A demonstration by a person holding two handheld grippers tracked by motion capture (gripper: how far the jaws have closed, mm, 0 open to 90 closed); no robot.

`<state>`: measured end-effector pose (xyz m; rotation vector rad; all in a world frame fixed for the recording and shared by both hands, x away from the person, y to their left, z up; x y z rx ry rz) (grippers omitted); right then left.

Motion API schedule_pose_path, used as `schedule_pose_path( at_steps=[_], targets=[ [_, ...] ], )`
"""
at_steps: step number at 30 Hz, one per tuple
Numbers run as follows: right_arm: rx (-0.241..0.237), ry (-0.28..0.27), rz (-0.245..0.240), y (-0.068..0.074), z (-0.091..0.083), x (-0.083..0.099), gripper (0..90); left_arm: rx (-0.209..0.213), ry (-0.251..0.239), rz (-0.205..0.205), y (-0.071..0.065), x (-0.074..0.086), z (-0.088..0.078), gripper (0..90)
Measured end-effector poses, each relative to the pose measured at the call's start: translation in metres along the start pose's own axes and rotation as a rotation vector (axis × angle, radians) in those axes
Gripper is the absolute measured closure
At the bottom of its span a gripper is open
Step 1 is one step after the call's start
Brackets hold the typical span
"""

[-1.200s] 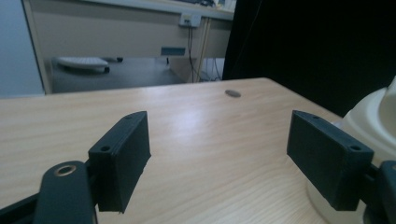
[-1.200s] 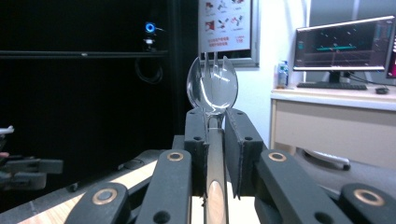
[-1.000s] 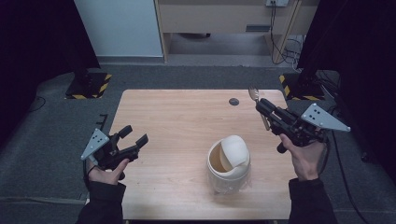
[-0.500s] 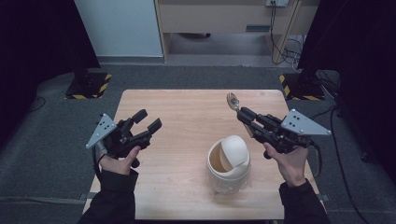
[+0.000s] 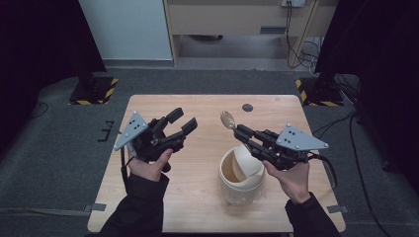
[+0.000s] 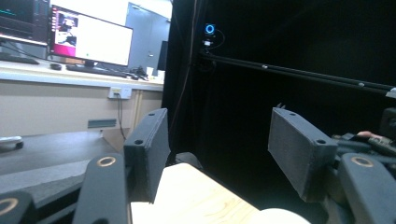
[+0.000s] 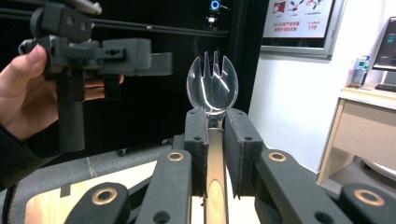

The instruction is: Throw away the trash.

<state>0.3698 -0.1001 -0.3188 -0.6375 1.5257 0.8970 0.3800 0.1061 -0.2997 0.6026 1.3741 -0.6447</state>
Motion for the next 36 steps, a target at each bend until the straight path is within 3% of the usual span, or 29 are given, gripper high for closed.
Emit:
schedule_pose_path(
  at_steps=[4, 13, 18, 24, 32, 36],
  targets=[
    [-0.009, 0.018, -0.004, 0.003, 0.005, 0.006, 80.0, 0.045, 0.0, -0.019, -0.015, 0.001, 0.014, 41.1],
    [-0.023, 0.034, -0.024, 0.009, 0.011, 0.011, 80.0, 0.087, 0.009, -0.046, -0.031, 0.006, 0.028, 48.6],
    [-0.031, 0.04, -0.026, 0.011, 0.013, 0.013, 80.0, 0.092, 0.028, -0.045, -0.034, 0.01, 0.033, 50.4],
    [-0.033, 0.036, -0.026, 0.013, 0.014, 0.014, 80.0, 0.122, 0.042, -0.058, -0.038, 0.013, 0.035, 62.4],
    [-0.031, 0.037, -0.034, 0.015, 0.017, 0.016, 80.2, 0.122, 0.037, -0.042, -0.04, 0.011, 0.035, 80.4],
    [-0.034, 0.039, -0.034, 0.016, 0.018, 0.017, 80.3, 0.131, 0.038, -0.031, -0.041, 0.011, 0.034, 82.8]
  ],
)
Point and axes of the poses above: each handheld gripper's, and its own axes: z roughly forward along the jaws, x roughly out of its underside, y roughly to its left, the point moved 7 cm from there along z, roughly forward along the jaws, and after that the axes turned 13 degrees about z, right-handed, at the moved point
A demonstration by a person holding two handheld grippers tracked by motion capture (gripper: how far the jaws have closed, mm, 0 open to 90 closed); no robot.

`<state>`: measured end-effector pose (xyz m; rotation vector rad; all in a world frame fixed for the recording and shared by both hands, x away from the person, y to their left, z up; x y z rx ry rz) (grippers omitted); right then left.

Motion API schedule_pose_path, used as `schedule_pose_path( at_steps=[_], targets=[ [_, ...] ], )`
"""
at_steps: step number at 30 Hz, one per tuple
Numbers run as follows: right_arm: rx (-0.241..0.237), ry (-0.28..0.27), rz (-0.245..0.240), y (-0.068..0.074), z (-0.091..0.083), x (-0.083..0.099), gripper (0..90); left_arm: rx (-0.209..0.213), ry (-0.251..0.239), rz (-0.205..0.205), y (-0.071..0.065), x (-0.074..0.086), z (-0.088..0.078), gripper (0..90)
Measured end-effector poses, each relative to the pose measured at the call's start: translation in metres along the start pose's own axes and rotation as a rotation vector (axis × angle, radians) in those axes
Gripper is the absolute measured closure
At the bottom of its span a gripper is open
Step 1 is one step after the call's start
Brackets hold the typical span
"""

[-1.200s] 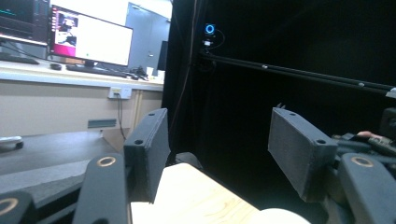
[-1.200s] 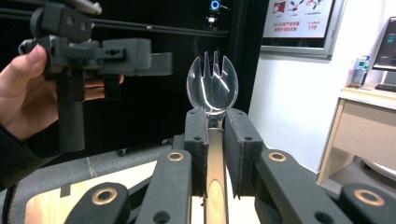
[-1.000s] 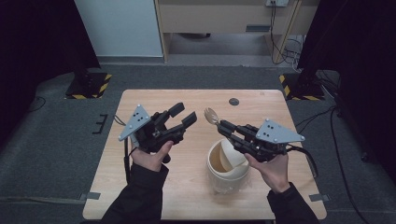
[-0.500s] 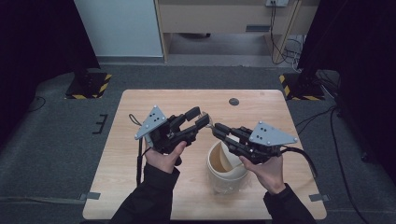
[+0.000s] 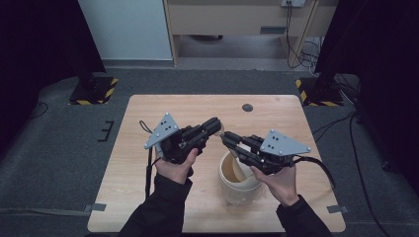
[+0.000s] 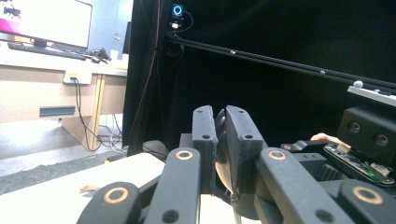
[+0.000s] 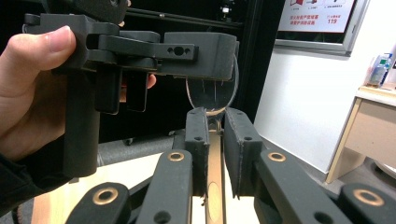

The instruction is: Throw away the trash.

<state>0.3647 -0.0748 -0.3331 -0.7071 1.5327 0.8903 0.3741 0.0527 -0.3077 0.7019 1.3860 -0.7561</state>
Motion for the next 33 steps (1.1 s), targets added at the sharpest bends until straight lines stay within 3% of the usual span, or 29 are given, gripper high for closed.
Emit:
schedule_pose_path(
  at_steps=[8, 13, 19, 22, 23, 28, 33],
  targets=[
    [-0.011, -0.017, 0.041, 0.0, -0.003, -0.004, 73.9, -0.011, -0.008, 0.019, 0.006, -0.003, -0.008, 83.3],
    [0.028, -0.073, 0.081, -0.012, -0.015, -0.016, 62.5, -0.017, 0.002, 0.035, 0.01, 0.001, -0.019, 83.2],
    [0.143, -0.148, 0.128, -0.048, -0.039, -0.026, 47.0, -0.021, 0.02, 0.028, 0.013, 0.014, -0.025, 83.2],
    [0.232, -0.164, 0.172, -0.078, -0.056, -0.022, 38.8, -0.018, 0.031, 0.03, 0.013, 0.02, -0.024, 83.3],
    [0.232, -0.164, 0.172, -0.078, -0.056, -0.022, 38.8, -0.017, 0.036, 0.033, 0.012, 0.022, -0.023, 83.3],
    [0.339, -0.158, 0.229, -0.115, -0.074, -0.008, 36.1, -0.01, 0.054, 0.045, 0.007, 0.033, -0.019, 83.3],
    [0.401, -0.141, 0.25, -0.135, -0.083, 0.004, 36.1, -0.006, 0.083, 0.065, 0.0, 0.048, -0.011, 83.3]
  ],
)
Point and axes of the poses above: each handheld gripper's, and its own axes: z roughly forward along the jaws, x roughly out of its underside, y roughly to its left, the point moved 7 cm from there along z, roughly forward along the jaws, and after that the axes turned 13 degrees about z, right-handed, at the moved point
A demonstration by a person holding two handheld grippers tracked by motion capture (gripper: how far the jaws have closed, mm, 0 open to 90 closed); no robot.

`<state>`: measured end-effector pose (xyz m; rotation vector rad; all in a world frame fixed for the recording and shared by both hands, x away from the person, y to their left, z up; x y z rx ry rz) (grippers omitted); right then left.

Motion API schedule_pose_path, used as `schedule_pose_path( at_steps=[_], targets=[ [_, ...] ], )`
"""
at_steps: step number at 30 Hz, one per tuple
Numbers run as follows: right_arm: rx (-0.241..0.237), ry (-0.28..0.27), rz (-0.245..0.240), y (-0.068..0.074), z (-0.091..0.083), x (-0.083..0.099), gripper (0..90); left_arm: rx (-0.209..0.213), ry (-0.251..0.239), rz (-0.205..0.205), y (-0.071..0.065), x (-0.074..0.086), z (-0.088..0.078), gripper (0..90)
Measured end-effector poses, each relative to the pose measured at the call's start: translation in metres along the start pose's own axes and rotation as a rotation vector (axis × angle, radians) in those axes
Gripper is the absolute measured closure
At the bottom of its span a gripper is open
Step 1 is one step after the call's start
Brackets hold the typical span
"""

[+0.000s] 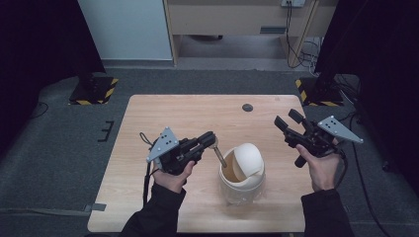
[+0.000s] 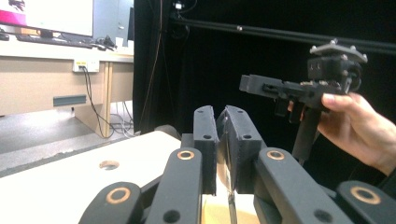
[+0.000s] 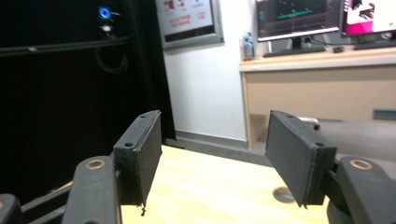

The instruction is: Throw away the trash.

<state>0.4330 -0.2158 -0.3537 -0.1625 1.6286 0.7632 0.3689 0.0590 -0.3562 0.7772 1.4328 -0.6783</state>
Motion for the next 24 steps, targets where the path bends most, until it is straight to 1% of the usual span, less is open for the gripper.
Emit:
schedule_pose_path(
  at_steps=[5, 7, 9, 12, 14, 16, 17, 19, 21, 22, 24],
  targets=[
    [0.037, 0.024, -0.011, -0.012, 0.001, 0.006, 35.5, 0.008, 0.015, 0.003, -0.008, 0.013, 0.011, 83.2],
    [0.045, 0.03, -0.011, -0.015, 0.001, 0.008, 35.4, 0.01, 0.02, 0.014, -0.012, 0.016, 0.014, 83.2],
    [0.051, 0.033, -0.009, -0.017, 0.001, 0.009, 35.4, 0.019, 0.03, 0.017, -0.015, 0.02, 0.018, 83.2],
    [0.054, 0.033, -0.008, -0.019, 0.0, 0.009, 35.4, 0.032, 0.058, 0.025, -0.019, 0.028, 0.023, 82.8],
    [0.053, 0.032, -0.008, -0.019, 0.0, 0.009, 35.4, 0.043, 0.082, 0.022, -0.021, 0.035, 0.025, 81.9],
    [0.052, 0.031, -0.008, -0.019, 0.0, 0.008, 35.4, 0.049, 0.097, 0.014, -0.021, 0.041, 0.028, 77.8],
    [0.052, 0.032, -0.008, -0.019, 0.0, 0.008, 35.4, 0.054, 0.099, 0.005, -0.021, 0.043, 0.029, 73.1],
    [0.052, 0.032, -0.008, -0.019, 0.0, 0.008, 35.4, 0.066, 0.098, -0.021, -0.02, 0.046, 0.03, 67.3],
    [0.053, 0.033, -0.011, -0.02, 0.0, 0.008, 35.4, 0.058, 0.091, -0.015, -0.017, 0.044, 0.028, 60.1],
    [0.053, 0.033, -0.012, -0.02, 0.0, 0.008, 35.4, 0.055, 0.088, -0.012, -0.015, 0.043, 0.026, 58.3],
    [0.056, 0.03, -0.01, -0.021, -0.001, 0.007, 35.3, 0.034, 0.085, 0.004, -0.009, 0.039, 0.02, 53.4]
  ],
)
Point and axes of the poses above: each handheld gripper's, and its own axes: z roughly forward along the jaws, x roughly out of its underside, y roughly to its left, the point moved 7 cm from there along z, roughly forward along the jaws, and after that the axes turned 13 degrees about z, right-handed, at the moved point
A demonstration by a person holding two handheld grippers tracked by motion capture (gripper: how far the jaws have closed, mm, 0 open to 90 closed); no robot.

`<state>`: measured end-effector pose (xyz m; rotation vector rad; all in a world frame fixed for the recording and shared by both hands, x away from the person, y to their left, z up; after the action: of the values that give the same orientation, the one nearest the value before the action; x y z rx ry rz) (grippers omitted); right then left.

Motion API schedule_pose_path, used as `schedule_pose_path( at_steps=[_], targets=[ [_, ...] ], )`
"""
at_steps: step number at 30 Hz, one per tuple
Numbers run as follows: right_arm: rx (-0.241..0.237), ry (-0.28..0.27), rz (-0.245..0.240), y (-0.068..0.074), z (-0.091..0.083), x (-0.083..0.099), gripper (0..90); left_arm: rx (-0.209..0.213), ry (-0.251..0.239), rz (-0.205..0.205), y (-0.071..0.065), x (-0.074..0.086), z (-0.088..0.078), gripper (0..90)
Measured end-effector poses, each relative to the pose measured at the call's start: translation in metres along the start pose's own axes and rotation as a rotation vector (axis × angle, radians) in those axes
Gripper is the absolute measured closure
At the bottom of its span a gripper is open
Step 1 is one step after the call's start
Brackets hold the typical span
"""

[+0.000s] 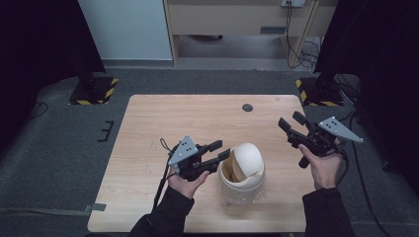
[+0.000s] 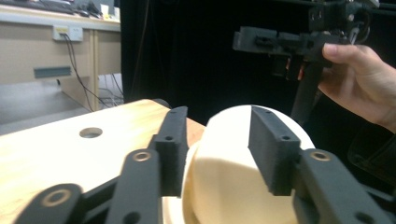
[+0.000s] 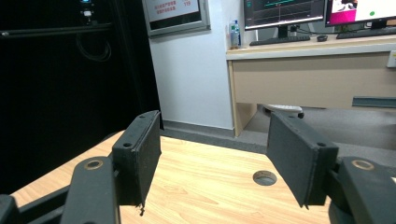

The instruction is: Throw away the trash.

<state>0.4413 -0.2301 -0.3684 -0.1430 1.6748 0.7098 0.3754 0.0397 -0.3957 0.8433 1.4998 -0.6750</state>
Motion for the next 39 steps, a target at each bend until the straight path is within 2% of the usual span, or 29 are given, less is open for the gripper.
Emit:
schedule_pose_path(
  at_steps=[5, 11, 20, 21, 22, 25, 27, 30, 35, 39],
  targets=[
    [0.021, 0.006, 0.0, -0.006, 0.0, 0.002, 32.6, -0.041, 0.027, 0.028, 0.018, -0.002, -0.022, 43.9],
    [0.065, 0.036, 0.012, -0.016, 0.004, 0.012, 25.4, -0.091, 0.081, 0.019, 0.041, 0.012, -0.051, 38.4],
    [0.152, 0.116, 0.028, -0.042, 0.01, 0.038, 19.8, -0.194, 0.247, -0.04, 0.08, 0.073, -0.089, 27.8],
    [0.171, 0.14, 0.035, -0.049, 0.012, 0.046, 19.0, -0.207, 0.266, -0.049, 0.084, 0.08, -0.093, 26.0],
    [0.171, 0.14, 0.035, -0.049, 0.012, 0.046, 19.0, -0.218, 0.281, -0.06, 0.087, 0.087, -0.096, 26.0],
    [0.196, 0.194, 0.034, -0.059, 0.014, 0.06, 18.3, -0.258, 0.33, -0.097, 0.097, 0.107, -0.105, 22.2],
    [0.206, 0.227, 0.036, -0.066, 0.015, 0.07, 18.2, -0.274, 0.372, -0.113, 0.103, 0.121, -0.109, 19.5],
    [0.228, 0.265, 0.029, -0.076, 0.016, 0.082, 18.0, -0.304, 0.461, -0.133, 0.116, 0.144, -0.115, 17.9],
    [0.268, 0.337, 0.024, -0.096, 0.017, 0.111, 14.6, -0.347, 0.543, -0.152, 0.134, 0.165, -0.125, 17.3],
    [0.296, 0.429, 0.013, -0.11, 0.016, 0.138, 13.6, -0.38, 0.57, -0.164, 0.145, 0.173, -0.132, 16.2]
  ],
)
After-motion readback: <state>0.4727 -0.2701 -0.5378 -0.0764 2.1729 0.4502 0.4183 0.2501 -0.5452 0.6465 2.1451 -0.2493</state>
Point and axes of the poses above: each handheld gripper's, and its own axes: z roughly forward along the jaws, x roughly out of its underside, y roughly to its left, the point moved 7 cm from there along z, roughly forward along the jaws, and after that the axes turned 13 degrees about z, right-handed, at the moved point
